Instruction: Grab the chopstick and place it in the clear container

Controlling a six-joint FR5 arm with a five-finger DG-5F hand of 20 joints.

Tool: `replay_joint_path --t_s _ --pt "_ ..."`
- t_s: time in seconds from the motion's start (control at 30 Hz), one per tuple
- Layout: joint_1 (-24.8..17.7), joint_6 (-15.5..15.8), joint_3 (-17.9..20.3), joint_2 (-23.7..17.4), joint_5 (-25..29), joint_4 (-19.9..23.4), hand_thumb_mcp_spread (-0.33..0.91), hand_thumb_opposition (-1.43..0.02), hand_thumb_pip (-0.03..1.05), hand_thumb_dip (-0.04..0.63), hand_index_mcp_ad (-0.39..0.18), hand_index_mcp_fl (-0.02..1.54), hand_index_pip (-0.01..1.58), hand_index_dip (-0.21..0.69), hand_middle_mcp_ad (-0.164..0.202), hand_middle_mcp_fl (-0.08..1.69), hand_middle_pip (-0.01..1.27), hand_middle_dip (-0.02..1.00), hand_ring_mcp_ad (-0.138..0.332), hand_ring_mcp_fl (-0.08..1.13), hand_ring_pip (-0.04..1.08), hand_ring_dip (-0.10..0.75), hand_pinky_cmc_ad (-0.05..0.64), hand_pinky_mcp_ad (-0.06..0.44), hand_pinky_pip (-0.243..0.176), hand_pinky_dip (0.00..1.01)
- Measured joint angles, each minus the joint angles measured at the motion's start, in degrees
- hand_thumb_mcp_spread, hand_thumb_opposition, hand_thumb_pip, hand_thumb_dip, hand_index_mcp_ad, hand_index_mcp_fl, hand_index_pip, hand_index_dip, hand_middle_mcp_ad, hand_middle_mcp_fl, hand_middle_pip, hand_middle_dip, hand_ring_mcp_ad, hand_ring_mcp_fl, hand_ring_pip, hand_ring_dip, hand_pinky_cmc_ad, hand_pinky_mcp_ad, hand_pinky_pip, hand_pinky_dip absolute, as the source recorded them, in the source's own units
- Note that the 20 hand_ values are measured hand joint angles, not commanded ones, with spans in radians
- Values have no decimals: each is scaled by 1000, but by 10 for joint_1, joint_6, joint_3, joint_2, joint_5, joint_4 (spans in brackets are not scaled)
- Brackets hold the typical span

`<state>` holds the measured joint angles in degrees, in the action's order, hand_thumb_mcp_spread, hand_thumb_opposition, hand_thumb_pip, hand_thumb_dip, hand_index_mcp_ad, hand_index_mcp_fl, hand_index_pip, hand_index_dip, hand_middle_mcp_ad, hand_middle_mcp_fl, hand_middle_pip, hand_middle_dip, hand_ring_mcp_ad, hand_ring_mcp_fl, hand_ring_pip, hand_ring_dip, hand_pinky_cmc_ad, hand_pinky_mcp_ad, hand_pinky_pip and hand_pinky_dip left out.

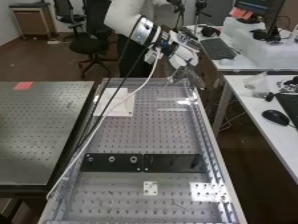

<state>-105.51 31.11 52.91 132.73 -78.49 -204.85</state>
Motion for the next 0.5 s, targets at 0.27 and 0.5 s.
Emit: replay_joint_path --t_s 0.27,0.5 --pt "3 1 -5 8 19 -14 750 -1084 410 284 -180 1442 136 443 12 1449 192 564 37 630 113 426 295 243 -30 159" --pt "6 13 -7 17 -1 -23 750 -1084 410 284 -180 1443 136 443 12 1449 192 564 30 630 115 426 295 243 -26 159"
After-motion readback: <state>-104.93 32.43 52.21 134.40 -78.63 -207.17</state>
